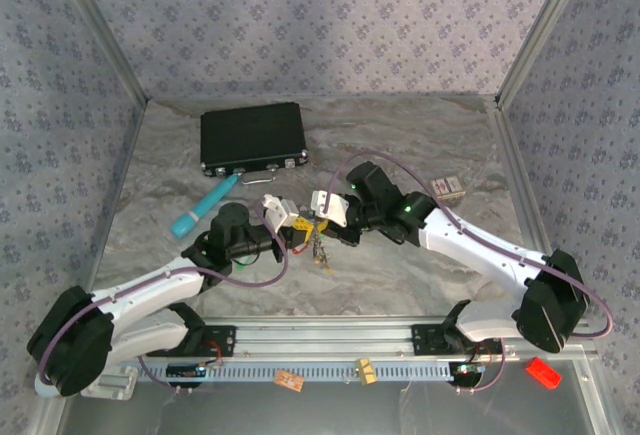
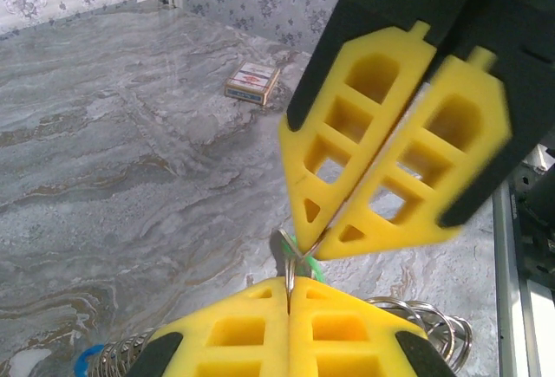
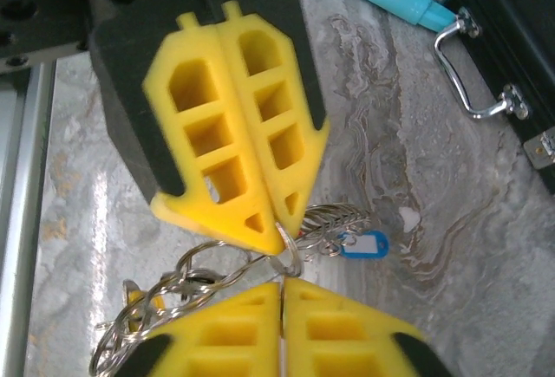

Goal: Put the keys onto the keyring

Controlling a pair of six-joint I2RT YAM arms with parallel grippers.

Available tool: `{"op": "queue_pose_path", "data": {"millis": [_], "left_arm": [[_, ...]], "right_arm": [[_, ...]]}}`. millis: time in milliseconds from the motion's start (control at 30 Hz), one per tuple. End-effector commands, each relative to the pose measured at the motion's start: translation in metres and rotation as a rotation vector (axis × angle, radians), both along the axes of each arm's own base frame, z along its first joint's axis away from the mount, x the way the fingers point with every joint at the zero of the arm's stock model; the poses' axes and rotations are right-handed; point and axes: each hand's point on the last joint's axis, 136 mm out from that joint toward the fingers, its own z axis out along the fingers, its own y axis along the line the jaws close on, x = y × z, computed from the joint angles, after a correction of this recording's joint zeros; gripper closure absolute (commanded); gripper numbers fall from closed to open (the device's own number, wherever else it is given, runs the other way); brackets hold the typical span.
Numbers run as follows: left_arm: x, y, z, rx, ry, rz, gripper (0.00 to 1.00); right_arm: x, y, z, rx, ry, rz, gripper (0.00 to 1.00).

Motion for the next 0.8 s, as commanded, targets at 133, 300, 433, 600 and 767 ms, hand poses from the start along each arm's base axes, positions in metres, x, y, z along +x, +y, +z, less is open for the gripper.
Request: {"op": "queue_pose_path", "data": {"millis": [133, 300, 433, 600, 767], "left_arm": [[0.008, -0.002, 0.027, -0.096, -0.055, 0.027, 1.0], [0.01, -0.005, 0.031, -0.11, -0.055, 0.024, 1.0], [0.011, -0.005, 0.031, -0.114, -0.07, 0.025, 1.0], [0.003, -0.006, 0.03, -0.108, -0.122, -0.016, 1.0], [-0.01, -0.007, 0.026, -0.059, -0.202, -0.083, 1.0]], "right_arm": [[-0.017, 0.008, -0.005, 0.009, 0.064, 0.069, 1.0], [-0.025, 0.012, -0.009, 0.022, 0.105, 0.104, 1.0], [-0.026, 0.009, -0.003, 0.062, 0.149, 0.112, 0.89], [-0.018, -0.007, 0.02, 0.18, 0.165, 0.071, 0.74], [-0.005, -0.022, 0.041, 0.339, 0.182, 0.036, 0.74]]}}
